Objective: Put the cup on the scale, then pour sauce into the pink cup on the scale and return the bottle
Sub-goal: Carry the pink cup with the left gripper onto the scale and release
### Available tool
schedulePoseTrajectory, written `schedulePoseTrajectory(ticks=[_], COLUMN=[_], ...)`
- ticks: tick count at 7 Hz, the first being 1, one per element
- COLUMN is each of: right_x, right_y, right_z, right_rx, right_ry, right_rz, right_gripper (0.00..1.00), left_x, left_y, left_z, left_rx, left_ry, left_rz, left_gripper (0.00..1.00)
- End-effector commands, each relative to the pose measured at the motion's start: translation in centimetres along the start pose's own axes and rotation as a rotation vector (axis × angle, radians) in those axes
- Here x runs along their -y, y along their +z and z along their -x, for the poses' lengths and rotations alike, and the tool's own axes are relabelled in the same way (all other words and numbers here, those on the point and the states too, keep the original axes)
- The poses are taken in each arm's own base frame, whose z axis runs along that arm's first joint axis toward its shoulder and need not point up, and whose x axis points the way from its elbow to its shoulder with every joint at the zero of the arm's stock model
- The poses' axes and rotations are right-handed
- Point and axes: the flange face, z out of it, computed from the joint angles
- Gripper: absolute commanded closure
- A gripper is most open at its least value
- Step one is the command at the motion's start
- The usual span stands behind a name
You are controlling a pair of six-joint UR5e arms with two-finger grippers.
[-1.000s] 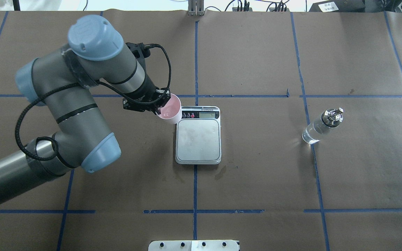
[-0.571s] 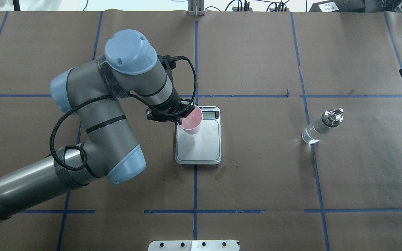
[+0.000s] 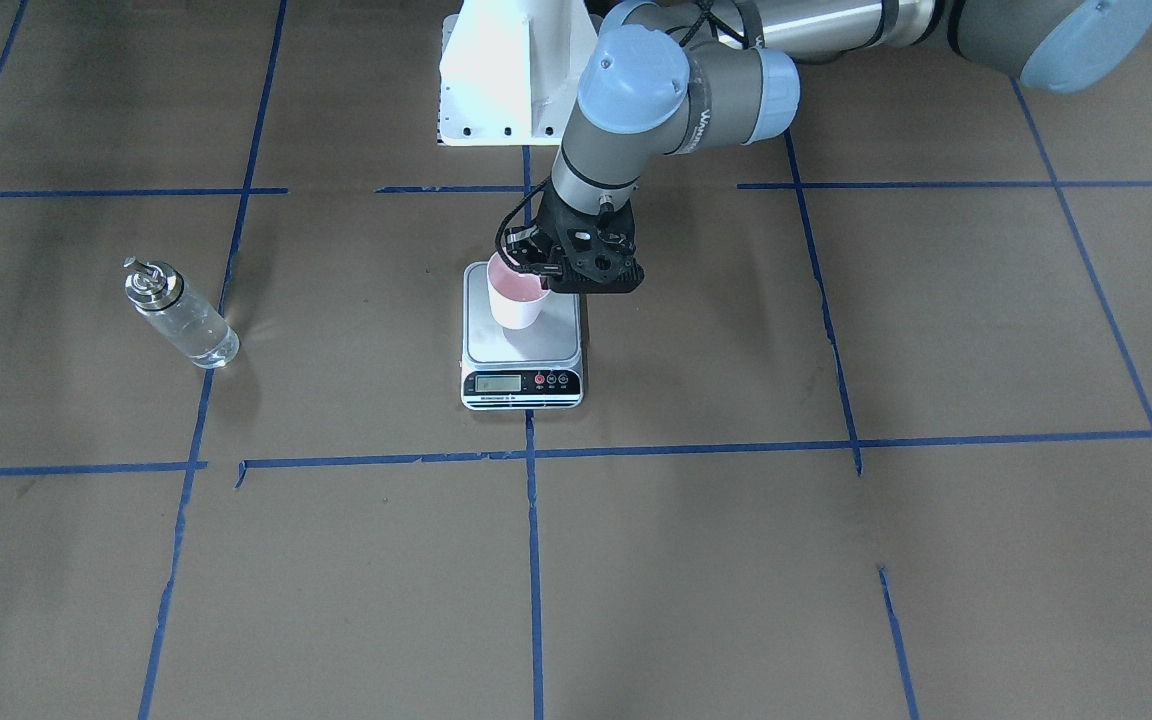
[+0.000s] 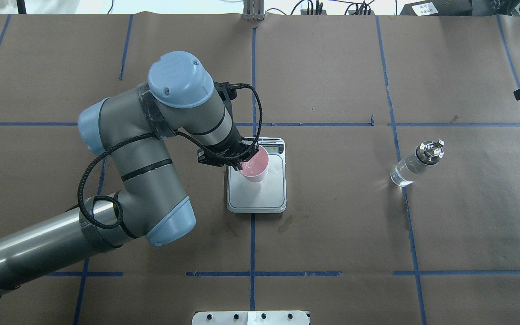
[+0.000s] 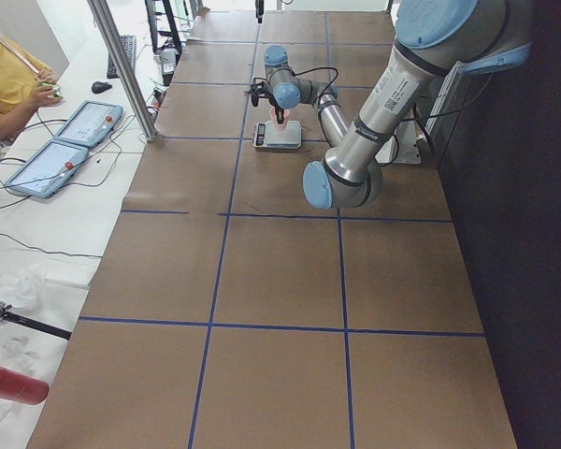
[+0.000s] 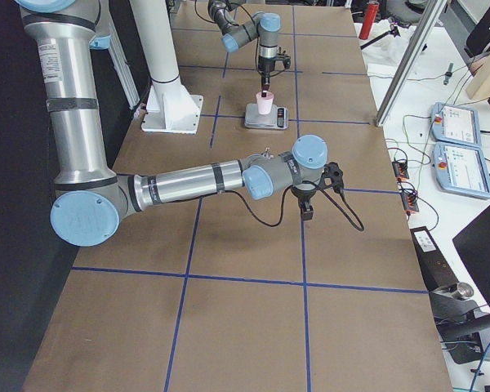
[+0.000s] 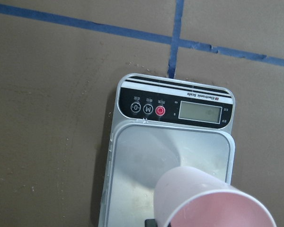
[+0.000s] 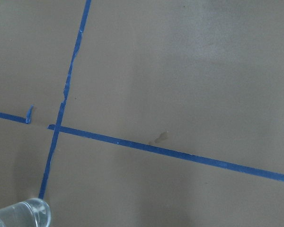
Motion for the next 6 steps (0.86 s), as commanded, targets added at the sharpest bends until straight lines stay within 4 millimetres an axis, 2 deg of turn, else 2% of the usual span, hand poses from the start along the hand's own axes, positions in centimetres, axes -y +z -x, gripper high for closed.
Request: schedulePoseTrajectory(ticks=[1,2,3,4,5,6], right_x=[-0.2,-0.4,-0.5,-0.5,0.1,0.5], right_y=[0.2,0.7,1.2,2.1,2.3,0.9], right_z=[-0.2,-0.1,0.3,1.1,4.1,7.7], right_rx=[-0.004,-0.001,0.005,0.006,0.021,0.035], right_ry=[0.003,0.003,-0.002,0.001,0.034,0.089], right_rz=[0.003,0.015,0.025,0.04,0.038,0.009], right_gripper=[0.0,0.0,0.0,0.0,0.0,0.0], left_x=[-0.2,-0.2,-0.4,-0.9,-0.5,0.4], left_y=[0.4,0.3,-0.6,-3.3,-8.1,-10.9], left_z=[0.0,0.0,-0.2,-0.6,-0.1,1.9], left_rx=[-0.003,-0.005,-0.042,-0.094,-0.154,-0.182], left_ry=[0.005,0.008,0.027,0.046,0.055,0.051], left_rz=[0.0,0.0,-0.008,-0.029,-0.069,-0.08], left_gripper=[0.68,0.48,0.38,0.25,0.24,0.24])
